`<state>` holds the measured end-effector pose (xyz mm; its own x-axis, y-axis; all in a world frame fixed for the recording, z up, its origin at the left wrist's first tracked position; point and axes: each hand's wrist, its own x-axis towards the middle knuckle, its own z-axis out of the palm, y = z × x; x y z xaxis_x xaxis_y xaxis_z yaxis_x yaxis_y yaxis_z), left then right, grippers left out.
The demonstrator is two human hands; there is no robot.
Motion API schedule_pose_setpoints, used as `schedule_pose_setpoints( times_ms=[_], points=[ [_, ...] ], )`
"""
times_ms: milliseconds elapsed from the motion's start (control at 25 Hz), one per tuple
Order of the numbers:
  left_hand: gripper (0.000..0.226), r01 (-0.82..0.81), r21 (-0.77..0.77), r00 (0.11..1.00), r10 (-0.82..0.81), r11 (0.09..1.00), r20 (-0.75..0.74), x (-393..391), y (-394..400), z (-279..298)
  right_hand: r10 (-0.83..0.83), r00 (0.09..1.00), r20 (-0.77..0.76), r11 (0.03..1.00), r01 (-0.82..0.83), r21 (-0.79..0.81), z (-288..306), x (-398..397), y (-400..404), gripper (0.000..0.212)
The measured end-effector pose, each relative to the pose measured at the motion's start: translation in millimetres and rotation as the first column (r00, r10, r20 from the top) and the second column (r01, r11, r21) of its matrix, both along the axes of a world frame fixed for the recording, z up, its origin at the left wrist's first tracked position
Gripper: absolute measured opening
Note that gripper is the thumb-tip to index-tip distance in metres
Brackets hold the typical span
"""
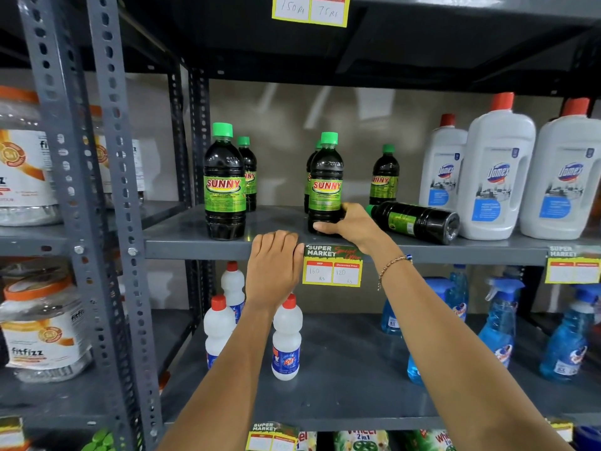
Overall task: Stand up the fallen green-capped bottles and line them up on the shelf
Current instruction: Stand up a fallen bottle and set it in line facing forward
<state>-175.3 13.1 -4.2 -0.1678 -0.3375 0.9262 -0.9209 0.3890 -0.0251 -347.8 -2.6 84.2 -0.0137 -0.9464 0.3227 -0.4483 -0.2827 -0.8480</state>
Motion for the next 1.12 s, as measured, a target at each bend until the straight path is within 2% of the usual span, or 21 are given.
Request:
schedule_pose_setpoints(
  times_ms=[80, 200, 560, 720, 760, 840, 880, 920, 1000, 1040, 1080, 1120],
  points=[
    [0.033, 0.004, -0.002, 1.0, -0.004, 1.0, -0.005, -0.2, -0.3, 0.1, -0.065, 0.997, -0.038, 0.998, 0.065, -0.019, -1.8, 1.4, -1.7, 0.055],
    [0.031, 0.006, -0.011, 1.0, -0.006, 1.0, -0.011, -0.7, -1.2, -1.3, -0.074, 0.996, -0.048, 0.997, 0.073, -0.02, -2.0, 1.4, -0.4, 0.06],
    [0.034, 0.023, -0.018, 0.999, -0.023, 1.0, -0.047, -3.2, -2.8, -1.0, -0.023, 1.0, -0.004, 1.0, 0.023, 0.013, 0.1, -0.6, 2.2, 0.056],
    [0.035, -0.024, -0.064, 0.996, 0.018, 0.998, -0.091, -6.8, 1.2, 15.7, 0.057, 0.997, 0.046, 0.998, -0.059, 0.036, 2.9, -1.1, 4.7, 0.051],
    [0.039, -0.045, -0.043, 0.993, 0.04, 0.998, -0.11, -7.3, 1.6, 28.0, 0.095, 0.992, 0.077, 0.993, -0.1, 0.058, 4.3, -3.8, 5.2, 0.049],
    [0.044, -0.005, 0.167, 0.987, 0.031, 0.986, -0.158, -7.0, -3.0, 56.6, 0.153, 0.98, 0.124, 0.981, -0.166, 0.102, 7.9, -11.2, 6.0, 0.047],
    [0.046, 0.079, 0.312, 0.981, -0.018, 0.947, -0.193, -6.9, -6.8, 70.6, 0.167, 0.975, 0.146, 0.976, -0.185, 0.118, 8.6, -15.1, 4.6, 0.046],
    [0.055, 0.197, 0.467, 0.967, -0.094, 0.862, -0.236, -6.4, -10.7, 84.0, 0.178, 0.97, 0.165, 0.972, -0.199, 0.124, 10.2, -17.1, 2.4, 0.045],
    [0.082, 0.41, 0.698, 0.911, -0.222, 0.588, -0.348, -10.8, -15.3, 101.5, 0.176, 0.967, 0.184, 0.973, -0.199, 0.117, 9.6, -18.2, 0.8, 0.041],
    [0.083, 0.468, 0.736, 0.884, -0.251, 0.488, -0.395, -13.8, -17.5, 105.0, 0.17, 0.969, 0.179, 0.976, -0.191, 0.109, 9.2, -17.2, -0.3, 0.04],
    [0.074, 0.512, 0.739, 0.859, -0.274, 0.438, -0.433, -17.1, -20.8, 105.6, 0.166, 0.971, 0.171, 0.978, -0.184, 0.102, 9.1, -16.7, -0.2, 0.04],
    [0.062, 0.542, 0.714, 0.84, -0.286, 0.443, -0.461, -19.8, -26.6, 104.2, 0.162, 0.974, 0.158, 0.979, -0.179, 0.1, 9.4, -16.2, 0.0, 0.04]
  ],
)
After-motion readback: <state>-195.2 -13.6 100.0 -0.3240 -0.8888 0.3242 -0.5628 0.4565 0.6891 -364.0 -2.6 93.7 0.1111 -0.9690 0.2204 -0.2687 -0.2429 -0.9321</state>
